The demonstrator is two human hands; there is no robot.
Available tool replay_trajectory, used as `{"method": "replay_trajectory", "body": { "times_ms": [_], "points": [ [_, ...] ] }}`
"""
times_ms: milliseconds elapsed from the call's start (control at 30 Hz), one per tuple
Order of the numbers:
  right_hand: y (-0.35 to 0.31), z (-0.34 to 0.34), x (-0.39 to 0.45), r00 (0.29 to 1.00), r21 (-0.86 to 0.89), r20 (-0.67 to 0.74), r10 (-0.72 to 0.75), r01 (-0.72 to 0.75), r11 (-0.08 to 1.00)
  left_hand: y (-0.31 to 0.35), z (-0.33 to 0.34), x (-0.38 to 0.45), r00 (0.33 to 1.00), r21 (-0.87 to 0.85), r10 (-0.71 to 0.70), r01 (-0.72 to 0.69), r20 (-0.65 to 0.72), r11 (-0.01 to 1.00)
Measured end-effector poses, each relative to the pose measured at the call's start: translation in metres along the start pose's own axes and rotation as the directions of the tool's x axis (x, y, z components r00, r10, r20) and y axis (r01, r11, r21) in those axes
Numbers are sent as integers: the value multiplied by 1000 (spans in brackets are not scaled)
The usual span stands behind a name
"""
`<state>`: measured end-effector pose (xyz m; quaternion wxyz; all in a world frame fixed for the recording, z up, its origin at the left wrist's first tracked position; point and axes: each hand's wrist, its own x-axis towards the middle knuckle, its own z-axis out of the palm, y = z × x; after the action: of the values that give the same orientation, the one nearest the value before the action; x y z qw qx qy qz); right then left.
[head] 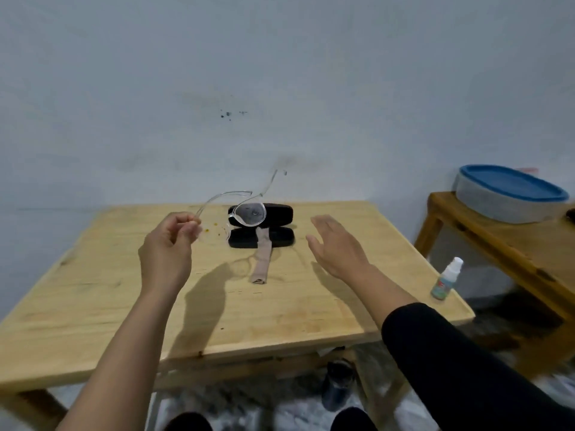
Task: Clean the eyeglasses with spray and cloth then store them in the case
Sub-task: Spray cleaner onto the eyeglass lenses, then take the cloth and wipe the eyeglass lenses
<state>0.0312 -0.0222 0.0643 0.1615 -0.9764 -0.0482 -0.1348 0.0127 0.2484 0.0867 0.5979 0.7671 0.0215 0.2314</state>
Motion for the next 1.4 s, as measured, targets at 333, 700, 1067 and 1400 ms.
{"method": "replay_trajectory", "body": {
  "times_ms": [333,700,1067,1400],
  "points": [
    [-47,63,47,984,158,139,-109,86,984,-43,-49,24,991,46,-73,78,-113,996],
    [-39,102,87,971,150,163,-173,149,977,-65,-48,41,984,70,-137,146,-114,987],
    [-28,106,90,951,242,141,-273,235,942,-67,-33,40,983,46,-156,161,-97,986],
    [-35,105,93,988,368,46,-147,120,922,-66,-34,41,981,75,-161,169,-104,983]
  ]
}}
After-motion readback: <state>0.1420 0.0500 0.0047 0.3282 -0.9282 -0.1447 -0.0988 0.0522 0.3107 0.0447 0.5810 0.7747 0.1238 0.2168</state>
